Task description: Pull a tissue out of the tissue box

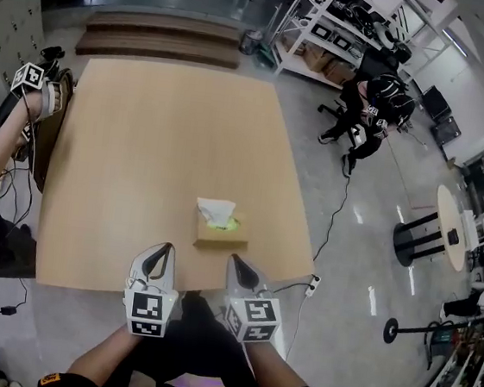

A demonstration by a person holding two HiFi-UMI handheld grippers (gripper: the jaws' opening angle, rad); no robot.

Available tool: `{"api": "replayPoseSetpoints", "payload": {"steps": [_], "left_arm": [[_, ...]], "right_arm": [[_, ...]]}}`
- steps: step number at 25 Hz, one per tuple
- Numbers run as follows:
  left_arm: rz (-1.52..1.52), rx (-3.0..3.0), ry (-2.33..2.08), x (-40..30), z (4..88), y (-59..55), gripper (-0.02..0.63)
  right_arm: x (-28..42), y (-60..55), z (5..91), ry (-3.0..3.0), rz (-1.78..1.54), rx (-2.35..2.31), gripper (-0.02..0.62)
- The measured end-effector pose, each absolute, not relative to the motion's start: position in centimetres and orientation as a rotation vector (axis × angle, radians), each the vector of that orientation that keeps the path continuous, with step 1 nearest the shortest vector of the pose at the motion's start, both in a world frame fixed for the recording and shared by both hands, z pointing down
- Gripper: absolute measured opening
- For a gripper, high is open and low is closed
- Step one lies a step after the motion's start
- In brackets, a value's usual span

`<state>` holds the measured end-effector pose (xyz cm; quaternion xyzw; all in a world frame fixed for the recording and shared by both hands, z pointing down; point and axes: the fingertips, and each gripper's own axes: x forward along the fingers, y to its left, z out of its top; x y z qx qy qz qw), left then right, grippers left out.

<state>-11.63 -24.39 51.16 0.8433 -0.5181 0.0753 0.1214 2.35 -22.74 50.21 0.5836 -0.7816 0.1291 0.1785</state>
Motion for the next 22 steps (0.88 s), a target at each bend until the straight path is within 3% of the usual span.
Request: {"api": "replayPoseSetpoints", "payload": {"steps": [14, 17, 22], "left_arm": [[0.281, 2.360, -1.610, -10.5, 53.0, -31.0, 0.018], [0.311, 2.325, -1.628, -10.3, 53.9, -32.6, 0.018], [0.366, 2.253, -1.643, -10.0, 56.3, -34.5, 0.020]], "right_arm": [[2.2, -30.4, 55.4, -2.150, 0.383, 1.332, -0.008], [1.7, -31.9, 56.2, -2.136, 0.401, 1.254, 0.070], [1.6, -33.7, 58.6, -2.082, 0.405, 1.156, 0.102]]}}
